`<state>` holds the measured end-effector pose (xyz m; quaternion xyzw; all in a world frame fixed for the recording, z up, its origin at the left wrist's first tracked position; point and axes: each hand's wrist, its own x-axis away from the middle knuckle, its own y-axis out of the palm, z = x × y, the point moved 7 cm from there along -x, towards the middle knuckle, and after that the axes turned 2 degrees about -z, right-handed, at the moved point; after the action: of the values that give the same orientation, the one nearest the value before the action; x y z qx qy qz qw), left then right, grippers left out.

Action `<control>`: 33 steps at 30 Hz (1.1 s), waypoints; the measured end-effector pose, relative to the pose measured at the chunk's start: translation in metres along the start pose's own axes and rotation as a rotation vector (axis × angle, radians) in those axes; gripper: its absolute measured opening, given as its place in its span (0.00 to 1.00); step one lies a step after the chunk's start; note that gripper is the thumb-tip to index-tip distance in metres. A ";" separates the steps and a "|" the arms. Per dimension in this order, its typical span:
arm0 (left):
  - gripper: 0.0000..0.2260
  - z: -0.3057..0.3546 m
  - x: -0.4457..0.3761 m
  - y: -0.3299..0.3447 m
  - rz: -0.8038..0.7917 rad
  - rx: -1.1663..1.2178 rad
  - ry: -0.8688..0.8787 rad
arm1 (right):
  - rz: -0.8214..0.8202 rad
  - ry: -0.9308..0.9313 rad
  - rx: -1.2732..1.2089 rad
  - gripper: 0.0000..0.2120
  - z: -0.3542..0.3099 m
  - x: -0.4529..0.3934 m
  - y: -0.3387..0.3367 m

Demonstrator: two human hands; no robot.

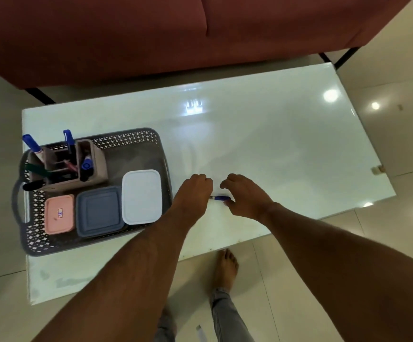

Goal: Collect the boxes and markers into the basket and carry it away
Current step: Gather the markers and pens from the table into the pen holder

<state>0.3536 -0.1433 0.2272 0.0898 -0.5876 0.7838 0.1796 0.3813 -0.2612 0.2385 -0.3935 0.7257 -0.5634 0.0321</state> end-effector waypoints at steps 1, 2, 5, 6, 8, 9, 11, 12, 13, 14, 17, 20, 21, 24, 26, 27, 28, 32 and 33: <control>0.14 0.000 -0.001 0.004 -0.006 -0.002 -0.006 | -0.008 0.002 0.011 0.19 0.001 0.000 0.003; 0.14 0.000 -0.001 0.006 -0.008 -0.009 -0.009 | -0.010 0.004 0.018 0.19 0.002 0.000 0.005; 0.14 0.001 -0.003 0.010 0.004 -0.017 -0.006 | 0.009 0.006 0.024 0.14 0.004 -0.002 0.008; 0.13 0.002 -0.003 0.010 0.017 -0.016 0.002 | 0.014 0.003 0.025 0.12 0.004 -0.003 0.008; 0.13 0.002 -0.001 0.011 0.036 -0.005 0.021 | 0.015 -0.003 0.023 0.10 0.004 -0.005 0.009; 0.12 0.002 0.000 0.011 0.046 0.001 0.030 | 0.019 -0.006 0.015 0.10 0.004 -0.005 0.008; 0.12 0.001 0.000 0.010 0.059 0.023 0.040 | 0.048 -0.006 -0.021 0.10 0.004 -0.007 0.002; 0.12 0.001 0.000 0.008 0.066 0.033 0.041 | 0.073 -0.002 -0.048 0.10 0.004 -0.008 -0.003; 0.12 0.001 0.000 0.004 0.074 0.041 0.041 | 0.100 0.008 -0.078 0.10 0.005 -0.009 -0.010; 0.11 0.001 0.000 0.000 0.088 0.054 0.043 | 0.127 0.023 -0.108 0.10 0.005 -0.011 -0.018; 0.07 -0.003 -0.001 -0.022 0.166 0.103 0.025 | 0.236 0.052 -0.204 0.11 0.005 -0.019 -0.049; 0.05 -0.014 -0.003 -0.056 0.273 0.235 -0.048 | 0.391 0.024 -0.330 0.12 -0.011 -0.030 -0.086; 0.04 -0.017 -0.003 -0.070 0.311 0.278 -0.067 | 0.443 0.018 -0.381 0.11 -0.018 -0.036 -0.098; 0.04 -0.037 0.005 -0.112 0.439 0.371 -0.119 | 0.565 -0.008 -0.475 0.12 -0.047 -0.053 -0.131; 0.04 -0.054 0.011 -0.135 0.524 0.422 -0.150 | 0.619 -0.037 -0.551 0.15 -0.070 -0.066 -0.147; 0.04 -0.064 0.016 -0.146 0.562 0.439 -0.165 | 0.636 -0.045 -0.604 0.16 -0.083 -0.074 -0.152; 0.04 -0.074 0.020 -0.156 0.597 0.451 -0.179 | 0.648 -0.045 -0.659 0.17 -0.094 -0.081 -0.157; 0.02 -0.121 0.040 -0.187 0.704 0.480 -0.256 | 0.689 -0.071 -0.762 0.17 -0.146 -0.108 -0.168; 0.02 -0.133 0.047 -0.194 0.723 0.481 -0.268 | 0.690 -0.086 -0.784 0.17 -0.160 -0.113 -0.169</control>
<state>0.3951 0.0395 0.3766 0.0189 -0.4003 0.8919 -0.2094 0.4714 -0.0747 0.3943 -0.1369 0.9675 -0.1896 0.0959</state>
